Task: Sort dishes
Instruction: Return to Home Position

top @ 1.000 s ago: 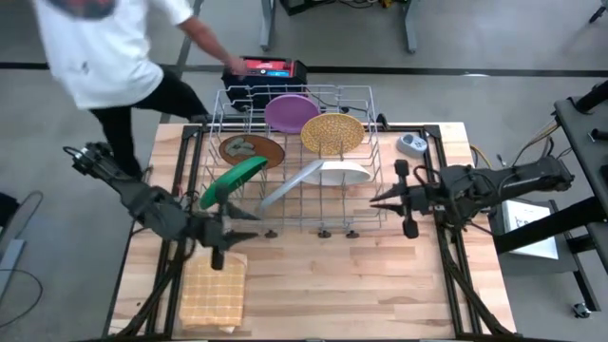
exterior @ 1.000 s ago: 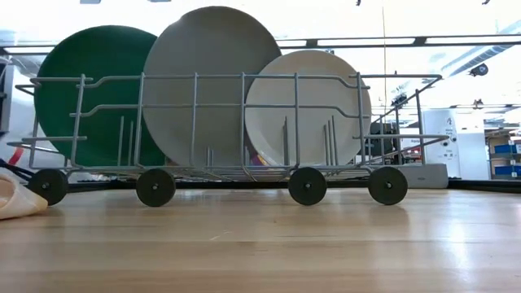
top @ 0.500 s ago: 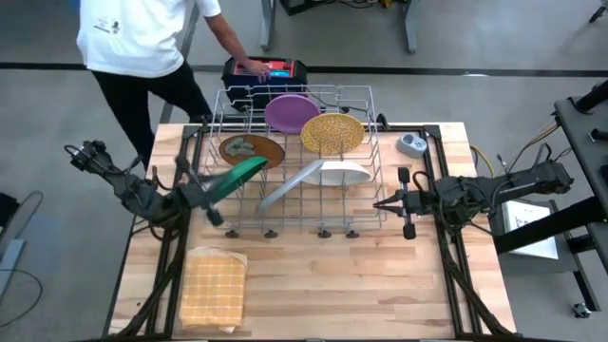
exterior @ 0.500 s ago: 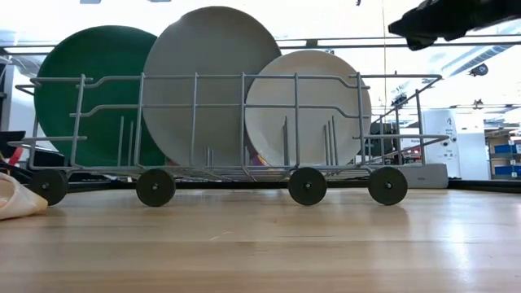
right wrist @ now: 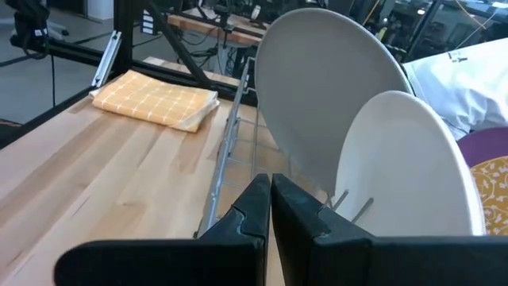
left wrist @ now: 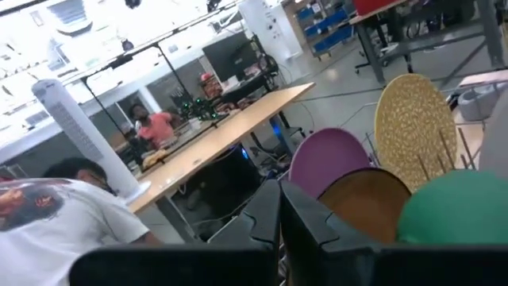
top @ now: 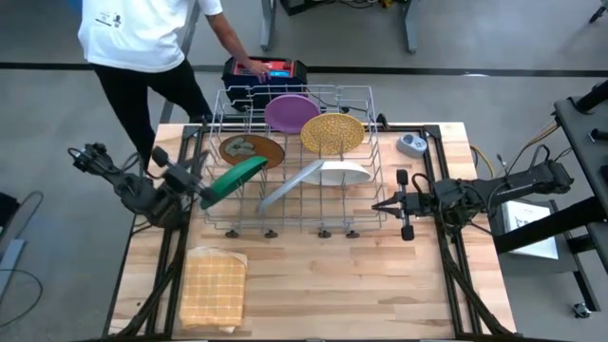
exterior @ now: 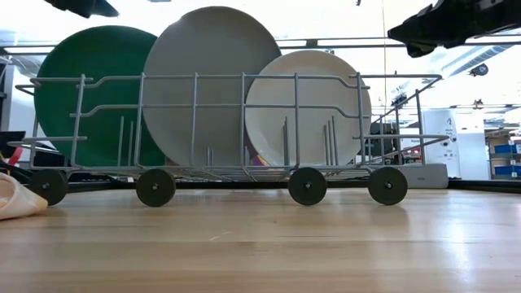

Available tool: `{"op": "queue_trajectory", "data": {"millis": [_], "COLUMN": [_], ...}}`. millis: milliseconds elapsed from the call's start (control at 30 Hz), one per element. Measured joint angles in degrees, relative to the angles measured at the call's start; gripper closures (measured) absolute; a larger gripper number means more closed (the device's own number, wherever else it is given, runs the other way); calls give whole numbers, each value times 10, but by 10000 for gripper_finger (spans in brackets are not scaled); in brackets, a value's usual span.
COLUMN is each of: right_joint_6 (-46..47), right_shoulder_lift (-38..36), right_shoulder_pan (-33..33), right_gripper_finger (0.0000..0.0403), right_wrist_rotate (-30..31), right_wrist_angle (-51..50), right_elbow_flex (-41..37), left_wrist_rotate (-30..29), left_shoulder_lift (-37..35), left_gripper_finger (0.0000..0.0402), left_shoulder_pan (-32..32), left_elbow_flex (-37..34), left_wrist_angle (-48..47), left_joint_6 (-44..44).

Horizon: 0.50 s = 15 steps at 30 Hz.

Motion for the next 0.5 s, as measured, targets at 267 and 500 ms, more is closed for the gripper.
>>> {"op": "queue_trajectory", "data": {"millis": [267,500], "right_joint_6": [1,-6], "right_shoulder_lift": [0,1], "right_shoulder_pan": [0,0], "right_gripper_finger": [397,397], "right_wrist_rotate": [0,0], "right_wrist_angle": [0,10], "right_elbow_flex": [-4,-8], "left_wrist_rotate": [2,41], "left_shoulder_lift": [-108,-202], "left_gripper_finger": [401,401], "left_shoulder_pan": [36,78], "left_elbow_flex": [-21,-86], "left_wrist_angle": [-17,-23], "left_joint_6": [9,-30]}}
